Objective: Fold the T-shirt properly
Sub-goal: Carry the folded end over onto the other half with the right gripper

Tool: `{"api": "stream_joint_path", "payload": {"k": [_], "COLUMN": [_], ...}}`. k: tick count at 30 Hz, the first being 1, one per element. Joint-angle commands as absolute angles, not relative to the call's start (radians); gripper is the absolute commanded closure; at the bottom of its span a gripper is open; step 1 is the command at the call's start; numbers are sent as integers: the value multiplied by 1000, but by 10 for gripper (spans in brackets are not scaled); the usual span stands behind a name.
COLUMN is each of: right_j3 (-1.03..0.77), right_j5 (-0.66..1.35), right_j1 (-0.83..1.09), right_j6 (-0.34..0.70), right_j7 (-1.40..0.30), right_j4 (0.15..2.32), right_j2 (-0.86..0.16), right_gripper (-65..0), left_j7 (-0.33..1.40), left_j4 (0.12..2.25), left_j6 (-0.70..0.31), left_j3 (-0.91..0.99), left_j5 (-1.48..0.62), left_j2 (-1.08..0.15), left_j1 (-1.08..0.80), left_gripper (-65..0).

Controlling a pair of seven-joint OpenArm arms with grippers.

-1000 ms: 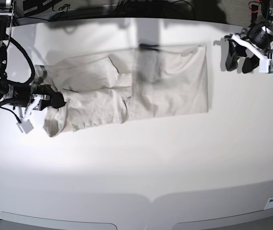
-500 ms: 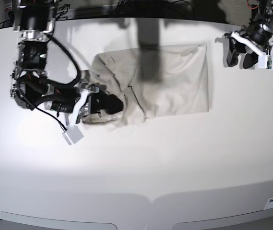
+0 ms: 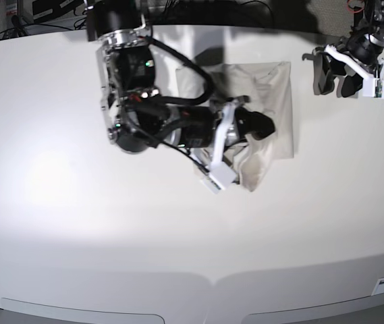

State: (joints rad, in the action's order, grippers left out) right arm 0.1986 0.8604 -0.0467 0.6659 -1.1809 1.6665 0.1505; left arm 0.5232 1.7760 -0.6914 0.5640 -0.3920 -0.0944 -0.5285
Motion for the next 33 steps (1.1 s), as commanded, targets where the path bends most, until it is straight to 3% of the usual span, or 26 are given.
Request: {"api": "stream_joint_path", "payload": {"k": [1, 8, 20, 30, 33], "right_j3": [213, 334, 485, 597, 619], "right_j5": [864, 756, 758, 759, 769], "right_j1": [-63, -62, -75, -165, -188], "right_j6": [671, 610, 609, 610, 611], "right_j7": [-1150, -1015, -739, -613, -589], "right_j4": [1686, 1671, 1444, 1287, 1284], "right_j2": [157, 157, 157, 157, 157], "right_gripper": [0, 0, 0, 0, -168], "left_j7": [501, 501, 508, 513, 546], "left_j4": [1790, 1790, 1790, 1790, 1790], "left_j6": [-698, -698, -698, -698, -698], "left_j3": [569, 569, 569, 569, 569], "left_j5": [-407, -407, -407, -408, -408], "left_j2": [-104, -104, -104, -103, -103], "left_j1": [-532, -532, -532, -535, -535], "left_gripper": [-335, -335, -335, -335, -335]}}
